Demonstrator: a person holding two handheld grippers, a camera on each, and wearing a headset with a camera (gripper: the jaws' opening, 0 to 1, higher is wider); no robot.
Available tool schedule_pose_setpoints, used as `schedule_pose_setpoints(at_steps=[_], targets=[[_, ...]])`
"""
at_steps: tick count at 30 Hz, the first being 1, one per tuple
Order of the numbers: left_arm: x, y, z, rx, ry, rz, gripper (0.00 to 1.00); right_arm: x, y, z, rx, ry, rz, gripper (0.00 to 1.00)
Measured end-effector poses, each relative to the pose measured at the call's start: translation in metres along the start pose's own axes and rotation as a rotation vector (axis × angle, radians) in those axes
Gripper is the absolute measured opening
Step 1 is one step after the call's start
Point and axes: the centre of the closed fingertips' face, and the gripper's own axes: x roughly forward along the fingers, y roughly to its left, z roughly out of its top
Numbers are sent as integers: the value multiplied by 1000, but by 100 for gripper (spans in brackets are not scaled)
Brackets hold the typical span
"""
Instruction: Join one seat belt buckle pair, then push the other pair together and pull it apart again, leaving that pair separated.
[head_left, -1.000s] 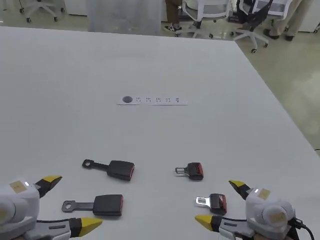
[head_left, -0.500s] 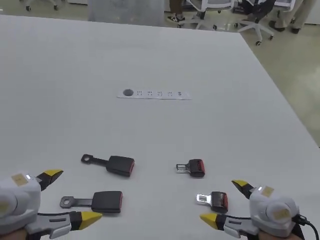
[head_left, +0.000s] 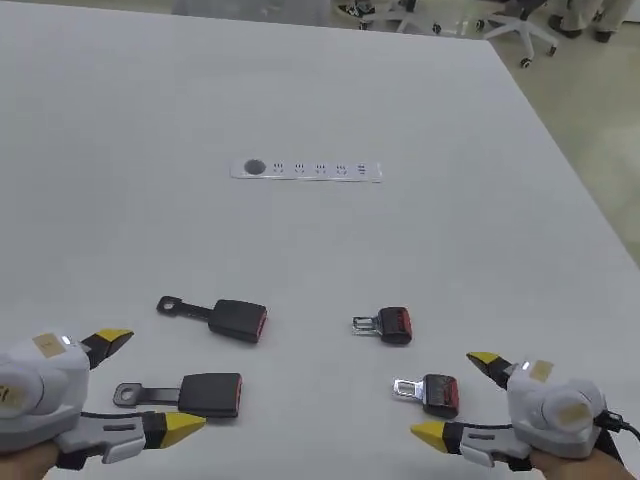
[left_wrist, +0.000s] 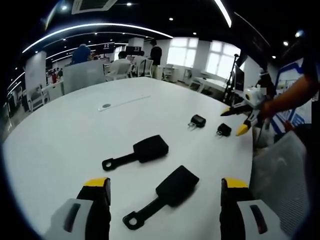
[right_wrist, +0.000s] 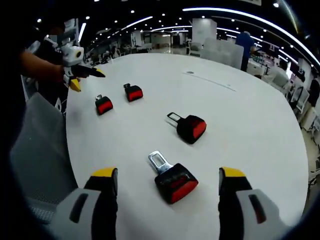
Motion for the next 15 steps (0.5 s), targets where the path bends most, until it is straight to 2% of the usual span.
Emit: schedule_pose_setpoints(at_steps=[7,11,15], targets=[[13,-2,-5,30,42,-40,90,4,-2,-4,-23,24,49,83],[20,-4,-8,48,64,-70,86,9,-7,-12,-48,58,77,82],[26,-5,-10,69,85,-88,85,10,-10,-12,-55,71,106,80]])
